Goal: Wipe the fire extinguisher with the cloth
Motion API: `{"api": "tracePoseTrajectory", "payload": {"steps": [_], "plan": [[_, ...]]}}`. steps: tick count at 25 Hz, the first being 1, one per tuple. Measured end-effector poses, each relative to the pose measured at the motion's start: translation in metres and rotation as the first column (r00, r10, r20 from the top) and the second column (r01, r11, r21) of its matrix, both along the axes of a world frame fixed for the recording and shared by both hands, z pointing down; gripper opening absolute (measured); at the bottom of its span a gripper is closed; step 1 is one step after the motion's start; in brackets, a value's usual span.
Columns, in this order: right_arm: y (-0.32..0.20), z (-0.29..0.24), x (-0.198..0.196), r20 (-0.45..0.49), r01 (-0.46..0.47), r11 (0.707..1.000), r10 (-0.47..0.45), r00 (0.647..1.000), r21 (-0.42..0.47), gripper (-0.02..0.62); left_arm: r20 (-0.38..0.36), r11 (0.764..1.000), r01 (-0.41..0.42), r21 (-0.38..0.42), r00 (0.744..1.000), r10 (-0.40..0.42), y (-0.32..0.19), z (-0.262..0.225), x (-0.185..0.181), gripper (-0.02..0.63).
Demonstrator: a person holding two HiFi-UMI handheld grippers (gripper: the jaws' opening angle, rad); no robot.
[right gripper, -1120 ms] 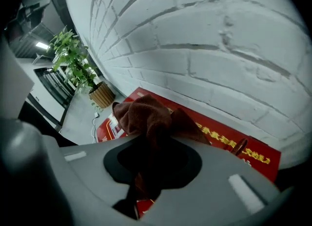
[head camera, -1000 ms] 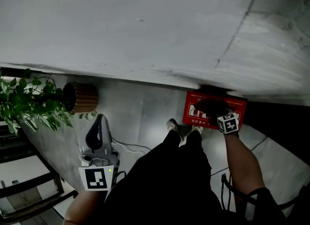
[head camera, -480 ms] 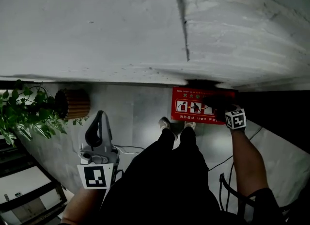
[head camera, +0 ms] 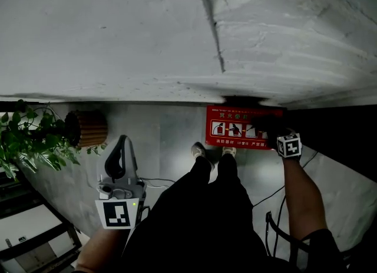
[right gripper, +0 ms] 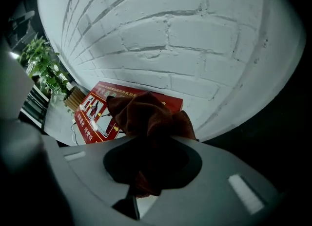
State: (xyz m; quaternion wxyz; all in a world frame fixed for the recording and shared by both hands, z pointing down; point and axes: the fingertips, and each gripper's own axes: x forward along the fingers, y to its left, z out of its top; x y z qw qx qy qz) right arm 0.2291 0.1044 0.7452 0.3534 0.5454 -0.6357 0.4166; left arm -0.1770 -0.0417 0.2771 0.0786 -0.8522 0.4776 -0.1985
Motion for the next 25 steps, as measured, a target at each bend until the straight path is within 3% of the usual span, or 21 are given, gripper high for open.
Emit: {"api": "tracePoseTrajectory", "payload": {"steps": [3, 5, 7, 10, 14, 19, 25], "plan": [[-0.002, 0.0, -0.002, -0.04, -0.058, 0.998, 0.057, 0.998, -0.034, 0.063, -0.005, 1.0, 0.017, 0.005, 1.0, -0.017, 0.001, -0.001, -0.008, 0.0], [-0.007, -0.005, -0.017, -0.038, -0.042, 0.999, 0.041, 0.998, -0.02, 0.063, -0.007, 1.0, 0.022, 0.009, 1.0, -0.022, 0.002, -0.003, -0.014, 0.0], [-0.02, -0.014, -0.051, -0.029, 0.062, 0.998, -0.062, 0.998, 0.027, 0.063, -0.006, 0.999, 0.032, 0.011, 0.999, -0.032, 0.003, -0.003, -0.021, 0.0], [-0.042, -0.026, -0.125, 0.014, 0.218, 0.972, -0.22, 0.975, 0.086, 0.063, 0.003, 0.998, 0.068, 0.01, 0.998, -0.068, 0.003, -0.004, -0.038, 0.0], [-0.062, -0.032, -0.228, 0.078, 0.378, 0.914, -0.391, 0.917, 0.146, 0.063, 0.033, 0.994, 0.108, 0.016, 0.994, -0.109, 0.009, -0.007, -0.062, 0.0], [-0.076, -0.021, -0.325, 0.134, 0.507, 0.851, -0.522, 0.842, 0.134, 0.063, 0.08, 0.987, 0.157, 0.022, 0.984, -0.159, 0.018, -0.011, -0.092, 0.0], [-0.069, 0.008, -0.341, 0.199, 0.487, 0.872, -0.486, 0.851, 0.051, 0.063, 0.118, 0.979, 0.2, 0.025, 0.972, -0.201, 0.023, -0.015, -0.116, 0.0]]}}
